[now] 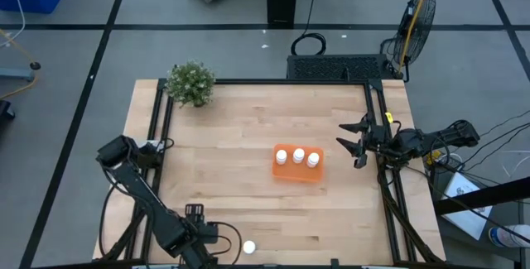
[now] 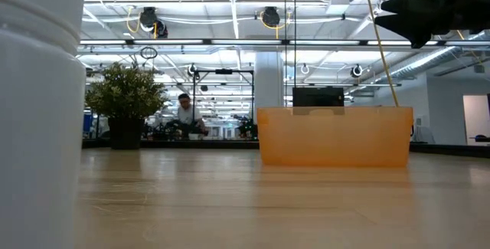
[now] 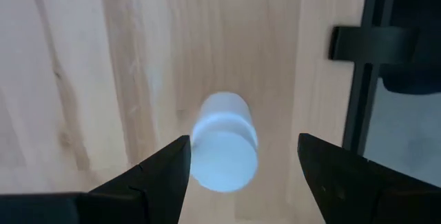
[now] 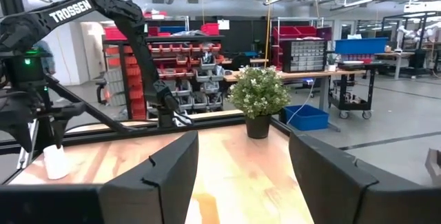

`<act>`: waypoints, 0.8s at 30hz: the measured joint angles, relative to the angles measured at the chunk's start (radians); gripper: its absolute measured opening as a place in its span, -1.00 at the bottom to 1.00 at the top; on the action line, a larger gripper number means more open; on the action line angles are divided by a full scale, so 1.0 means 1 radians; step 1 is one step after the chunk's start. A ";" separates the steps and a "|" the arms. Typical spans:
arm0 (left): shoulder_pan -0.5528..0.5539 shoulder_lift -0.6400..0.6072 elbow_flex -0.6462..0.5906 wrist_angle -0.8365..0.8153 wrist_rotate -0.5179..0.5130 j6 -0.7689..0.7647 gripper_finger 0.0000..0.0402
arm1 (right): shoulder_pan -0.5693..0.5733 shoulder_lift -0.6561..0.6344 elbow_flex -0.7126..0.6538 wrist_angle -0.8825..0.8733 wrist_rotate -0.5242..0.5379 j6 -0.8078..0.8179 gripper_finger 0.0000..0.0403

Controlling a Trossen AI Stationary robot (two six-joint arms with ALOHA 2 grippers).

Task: Pick and place pill bottles into a basket
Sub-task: Put the pill bottle into the bin

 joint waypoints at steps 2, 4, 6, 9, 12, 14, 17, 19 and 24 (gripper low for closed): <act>0.000 0.000 0.000 -0.005 -0.015 0.002 0.36 | 0.000 0.000 0.000 0.000 0.000 0.000 0.09; 0.000 0.000 0.000 -0.012 -0.023 0.008 0.36 | 0.000 0.000 0.000 0.000 0.000 0.000 0.08; 0.000 0.000 0.000 -0.018 -0.032 0.010 0.36 | 0.000 0.000 0.000 0.000 0.000 0.000 0.08; 0.000 0.000 0.000 -0.036 -0.033 0.010 0.36 | 0.000 0.000 0.000 0.000 0.000 0.000 0.09; 0.000 0.000 0.000 -0.044 -0.033 0.008 0.36 | 0.000 0.000 0.000 0.000 0.000 0.000 0.10; 0.000 0.000 0.000 -0.044 -0.033 0.005 0.36 | 0.000 0.000 0.000 0.000 0.000 0.000 0.10; 0.000 0.000 0.000 -0.044 -0.033 -0.001 0.36 | 0.000 0.000 0.000 -0.001 0.000 0.000 0.09; 0.000 0.000 0.000 -0.044 -0.033 -0.008 0.36 | 0.000 0.000 0.000 -0.003 0.000 0.000 0.08; -0.007 0.000 0.000 -0.044 -0.033 -0.033 0.36 | 0.000 0.000 0.000 -0.008 0.000 0.004 0.09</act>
